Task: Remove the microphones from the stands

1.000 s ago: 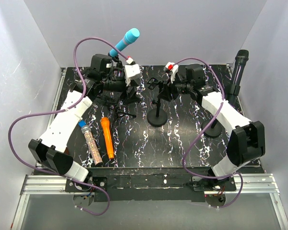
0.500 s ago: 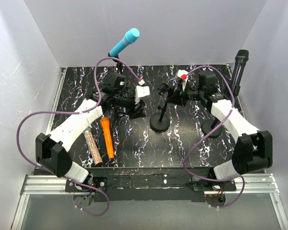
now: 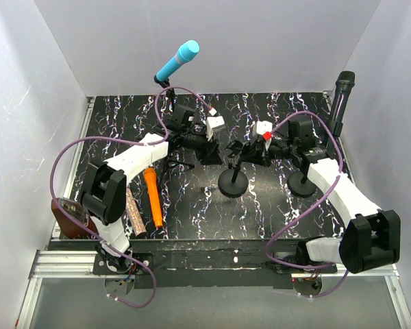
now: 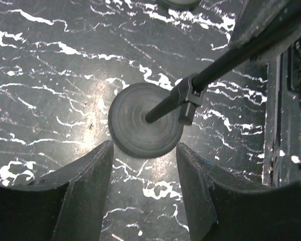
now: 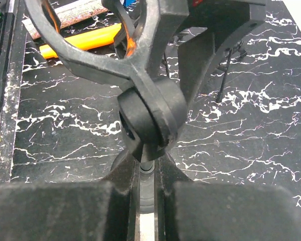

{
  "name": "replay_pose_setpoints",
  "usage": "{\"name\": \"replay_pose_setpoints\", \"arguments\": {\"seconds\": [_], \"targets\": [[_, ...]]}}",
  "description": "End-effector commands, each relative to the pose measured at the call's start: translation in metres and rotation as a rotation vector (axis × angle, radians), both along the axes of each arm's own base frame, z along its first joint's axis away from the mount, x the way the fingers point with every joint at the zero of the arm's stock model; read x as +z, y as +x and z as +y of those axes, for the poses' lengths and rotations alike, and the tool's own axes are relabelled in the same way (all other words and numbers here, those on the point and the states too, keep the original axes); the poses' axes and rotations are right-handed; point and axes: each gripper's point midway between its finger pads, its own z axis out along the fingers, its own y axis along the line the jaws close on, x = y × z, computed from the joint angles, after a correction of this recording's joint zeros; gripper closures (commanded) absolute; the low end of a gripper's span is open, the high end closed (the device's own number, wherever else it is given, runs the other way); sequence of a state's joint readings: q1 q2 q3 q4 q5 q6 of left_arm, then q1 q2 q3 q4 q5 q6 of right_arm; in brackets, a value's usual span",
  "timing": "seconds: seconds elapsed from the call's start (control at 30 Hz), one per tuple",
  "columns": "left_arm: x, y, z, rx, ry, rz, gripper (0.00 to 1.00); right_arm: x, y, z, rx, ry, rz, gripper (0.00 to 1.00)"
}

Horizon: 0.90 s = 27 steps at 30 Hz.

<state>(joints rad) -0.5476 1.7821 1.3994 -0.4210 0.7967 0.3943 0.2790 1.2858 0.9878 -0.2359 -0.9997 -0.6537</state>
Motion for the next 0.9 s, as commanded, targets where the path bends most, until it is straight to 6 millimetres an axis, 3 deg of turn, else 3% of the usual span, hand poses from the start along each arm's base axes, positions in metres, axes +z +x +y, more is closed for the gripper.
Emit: {"name": "replay_pose_setpoints", "arguments": {"seconds": [0.0, 0.4, 0.47, 0.53, 0.87], "targets": [[0.029, -0.006, -0.024, -0.042, -0.158, 0.014, 0.48, -0.018, -0.010, -0.005, 0.015, -0.023, 0.029, 0.99], [0.025, -0.009, -0.046, -0.142, -0.159, 0.063, 0.57, -0.011, 0.004, -0.006, -0.040, -0.007, 0.050, 0.99], [0.022, -0.008, -0.048, -0.152, -0.153, 0.069, 0.62, -0.012, 0.003, -0.007, -0.045, -0.006, 0.050, 0.99], [0.018, -0.010, -0.048, -0.169, -0.138, 0.082, 0.67, -0.012, 0.003, -0.007, -0.048, -0.007, 0.046, 0.99], [0.003, -0.019, -0.042, -0.180, -0.088, 0.140, 0.68, -0.014, 0.009, -0.012, -0.095, -0.021, 0.031, 0.99]]}}
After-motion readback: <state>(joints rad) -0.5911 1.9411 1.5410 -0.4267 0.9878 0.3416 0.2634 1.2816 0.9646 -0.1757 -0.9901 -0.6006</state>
